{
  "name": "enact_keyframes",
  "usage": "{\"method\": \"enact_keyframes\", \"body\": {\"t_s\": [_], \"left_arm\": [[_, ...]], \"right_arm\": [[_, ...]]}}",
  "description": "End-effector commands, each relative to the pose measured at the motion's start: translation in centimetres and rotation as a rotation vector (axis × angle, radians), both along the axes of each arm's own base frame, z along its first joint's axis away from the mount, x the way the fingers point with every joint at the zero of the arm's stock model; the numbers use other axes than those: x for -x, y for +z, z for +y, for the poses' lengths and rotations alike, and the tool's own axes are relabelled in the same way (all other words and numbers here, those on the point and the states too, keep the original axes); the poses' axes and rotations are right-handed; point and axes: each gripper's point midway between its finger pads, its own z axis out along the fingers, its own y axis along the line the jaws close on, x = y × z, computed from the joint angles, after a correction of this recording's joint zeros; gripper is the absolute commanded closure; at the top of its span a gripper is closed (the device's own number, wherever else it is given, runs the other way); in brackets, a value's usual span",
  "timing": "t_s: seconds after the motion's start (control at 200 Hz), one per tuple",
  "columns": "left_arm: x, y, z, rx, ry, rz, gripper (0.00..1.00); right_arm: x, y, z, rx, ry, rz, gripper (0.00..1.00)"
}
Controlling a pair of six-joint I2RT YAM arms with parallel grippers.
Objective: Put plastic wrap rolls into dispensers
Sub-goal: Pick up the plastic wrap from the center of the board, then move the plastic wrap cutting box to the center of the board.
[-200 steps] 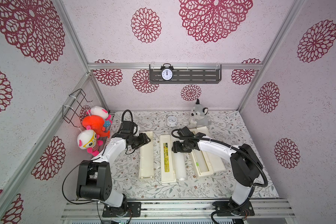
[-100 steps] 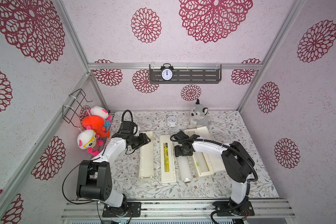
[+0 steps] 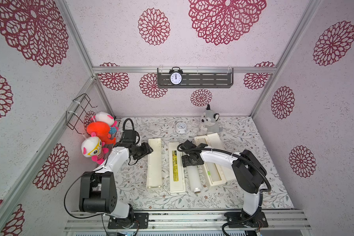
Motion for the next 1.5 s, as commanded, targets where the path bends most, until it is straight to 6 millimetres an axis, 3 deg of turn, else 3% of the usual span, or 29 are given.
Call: {"method": "enact_keyframes", "body": {"t_s": [0.0, 0.21, 0.48, 0.631, 0.766, 0.886, 1.496], "left_arm": [[1.1, -0.8, 1.2, -0.062, 0.014, 0.027, 0.41], [1.5, -2.3, 2.5, -0.122, 0.059, 0.067, 0.41], [1.2, -4.8, 3.0, -0.151, 0.081, 0.117, 0.44], [0.9, -5.8, 2.5, -0.134, 0.069, 0.133, 0.49], [1.1, -6.6, 2.1, -0.146, 0.063, 0.156, 0.61], [1.0, -6.6, 1.5, -0.162, 0.054, 0.153, 0.68], [1.9, -5.1, -2.1, -0.105, 0.046, 0.135, 0.82]], "right_arm": [[1.3, 0.3, -1.1, 0.047, -0.028, 0.009, 0.16], [2.4, -0.5, -1.4, 0.068, -0.041, 0.019, 0.2], [1.7, 0.3, -0.9, 0.028, -0.03, -0.003, 0.38], [1.0, 1.9, -0.9, -0.017, -0.035, -0.025, 0.42], [0.3, 3.9, -0.8, -0.058, -0.038, -0.057, 0.47], [0.0, 5.4, -0.6, -0.081, -0.029, -0.078, 0.51], [-1.1, 9.3, 2.3, -0.197, 0.036, -0.116, 0.57]]}}
